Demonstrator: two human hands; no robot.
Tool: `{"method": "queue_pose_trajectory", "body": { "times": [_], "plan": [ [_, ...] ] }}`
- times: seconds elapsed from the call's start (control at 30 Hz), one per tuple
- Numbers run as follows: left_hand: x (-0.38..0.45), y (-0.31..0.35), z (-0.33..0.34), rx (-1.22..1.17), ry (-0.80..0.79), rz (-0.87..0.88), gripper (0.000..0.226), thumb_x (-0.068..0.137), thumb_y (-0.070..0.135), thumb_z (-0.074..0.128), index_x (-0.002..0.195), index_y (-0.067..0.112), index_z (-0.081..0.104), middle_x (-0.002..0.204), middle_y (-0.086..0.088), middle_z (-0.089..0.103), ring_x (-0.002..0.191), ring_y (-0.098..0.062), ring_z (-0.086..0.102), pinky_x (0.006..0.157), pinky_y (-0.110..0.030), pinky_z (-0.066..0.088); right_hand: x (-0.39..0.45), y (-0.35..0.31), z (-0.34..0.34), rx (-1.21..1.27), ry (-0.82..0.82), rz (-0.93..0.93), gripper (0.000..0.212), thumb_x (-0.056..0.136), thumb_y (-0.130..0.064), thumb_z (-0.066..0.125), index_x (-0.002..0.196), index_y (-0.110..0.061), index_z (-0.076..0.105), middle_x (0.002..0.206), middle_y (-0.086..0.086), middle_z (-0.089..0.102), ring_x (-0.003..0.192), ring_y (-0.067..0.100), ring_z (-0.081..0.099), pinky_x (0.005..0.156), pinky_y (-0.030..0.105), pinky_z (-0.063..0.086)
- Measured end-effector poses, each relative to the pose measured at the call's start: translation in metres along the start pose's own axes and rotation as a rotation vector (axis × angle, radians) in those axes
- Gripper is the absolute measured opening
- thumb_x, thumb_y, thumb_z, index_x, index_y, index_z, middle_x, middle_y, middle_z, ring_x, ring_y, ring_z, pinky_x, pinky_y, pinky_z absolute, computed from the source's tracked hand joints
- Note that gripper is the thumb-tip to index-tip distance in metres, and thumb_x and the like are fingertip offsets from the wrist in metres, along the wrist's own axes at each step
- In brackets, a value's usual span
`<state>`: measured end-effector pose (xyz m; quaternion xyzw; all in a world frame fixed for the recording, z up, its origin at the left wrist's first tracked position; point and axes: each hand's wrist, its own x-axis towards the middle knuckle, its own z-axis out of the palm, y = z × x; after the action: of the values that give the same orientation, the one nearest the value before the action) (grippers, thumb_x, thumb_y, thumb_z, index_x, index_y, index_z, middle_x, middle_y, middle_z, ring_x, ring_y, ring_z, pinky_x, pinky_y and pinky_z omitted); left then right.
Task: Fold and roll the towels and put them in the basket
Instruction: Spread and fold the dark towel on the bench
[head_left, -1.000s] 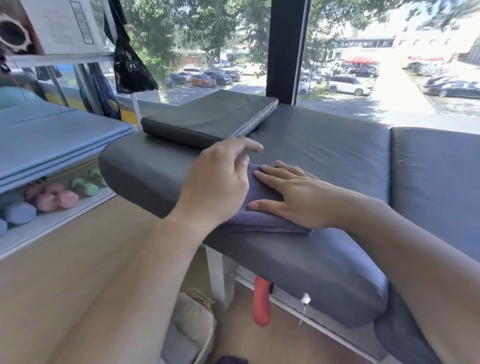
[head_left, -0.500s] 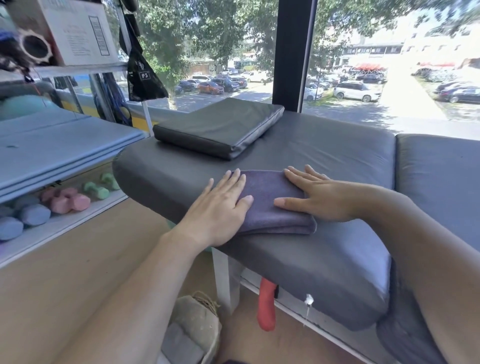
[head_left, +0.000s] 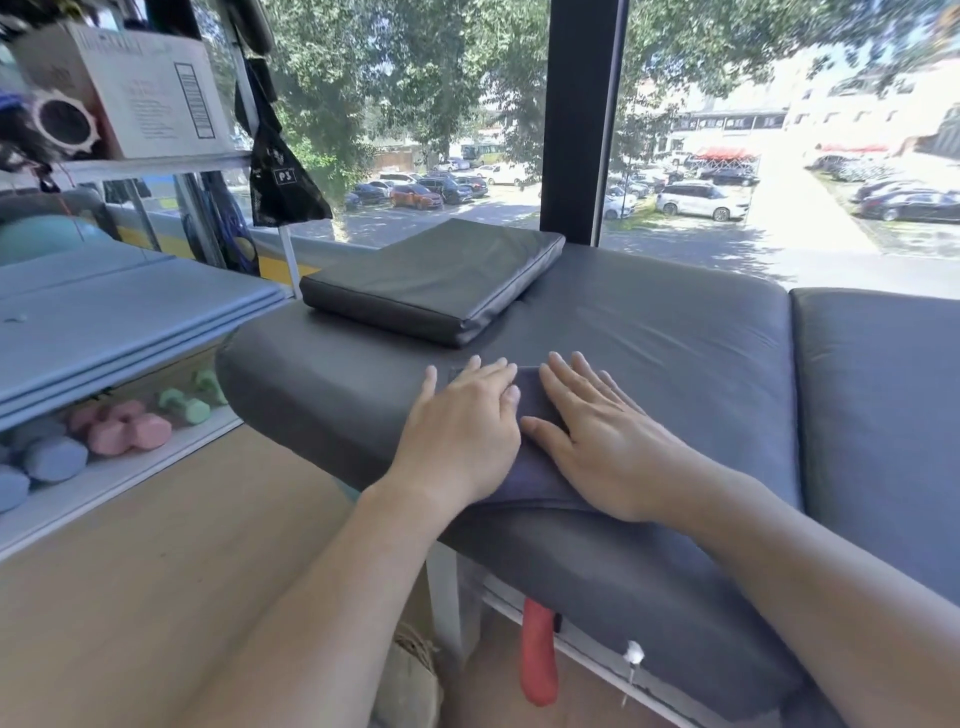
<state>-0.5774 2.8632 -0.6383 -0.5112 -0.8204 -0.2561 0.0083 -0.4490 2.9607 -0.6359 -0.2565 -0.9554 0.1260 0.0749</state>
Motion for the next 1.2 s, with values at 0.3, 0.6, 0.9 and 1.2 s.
{"method": "queue_pose_trajectory", "body": {
  "times": [0.3, 0.6, 0.9, 1.2],
  "plan": [
    [0.012, -0.013, 0.007, 0.158, -0.190, -0.105, 0.058, 0.107, 0.039, 0.022, 0.162, 0.021, 0.013, 0.169, 0.011, 0.003, 0.155, -0.006, -0.002, 0.126, -0.044, -0.004, -0.003, -0.004, 0.010, -0.111, -0.021, 0.061, 0.077, 0.103, -0.061, 0.017, 0.162, -0.017, -0.005, 0.170, -0.002, -0.010, 0.155, 0.016, -0.014, 0.127, 0.036, -0.004],
    [0.016, -0.017, 0.008, 0.071, -0.098, -0.103, 0.053, 0.107, 0.040, 0.030, 0.158, 0.024, 0.030, 0.166, 0.011, 0.022, 0.154, -0.007, 0.012, 0.126, -0.041, 0.004, 0.003, -0.001, 0.004, -0.021, -0.105, 0.096, 0.076, 0.103, -0.061, 0.022, 0.162, -0.021, -0.004, 0.170, -0.005, -0.009, 0.156, 0.015, -0.012, 0.126, 0.036, -0.003],
    [0.012, -0.029, -0.003, 0.043, -0.033, -0.228, 0.070, 0.101, 0.060, 0.033, 0.158, 0.018, 0.031, 0.165, 0.003, 0.027, 0.155, -0.019, 0.012, 0.126, -0.038, 0.009, -0.007, 0.022, -0.043, 0.077, 0.249, 0.358, 0.080, 0.084, -0.086, 0.037, 0.143, -0.032, 0.048, 0.138, -0.001, 0.059, 0.132, 0.024, 0.049, 0.101, 0.042, 0.041],
    [0.016, -0.027, 0.000, 0.159, -0.089, -0.307, 0.075, 0.101, 0.060, 0.023, 0.161, 0.015, 0.018, 0.169, 0.003, 0.011, 0.156, -0.021, -0.001, 0.126, -0.046, -0.002, -0.013, 0.014, -0.039, 0.136, -0.065, 0.313, 0.069, 0.064, -0.083, 0.069, 0.066, -0.016, 0.053, 0.068, -0.002, 0.056, 0.065, 0.020, 0.053, 0.061, 0.032, 0.041]
  ]
}}
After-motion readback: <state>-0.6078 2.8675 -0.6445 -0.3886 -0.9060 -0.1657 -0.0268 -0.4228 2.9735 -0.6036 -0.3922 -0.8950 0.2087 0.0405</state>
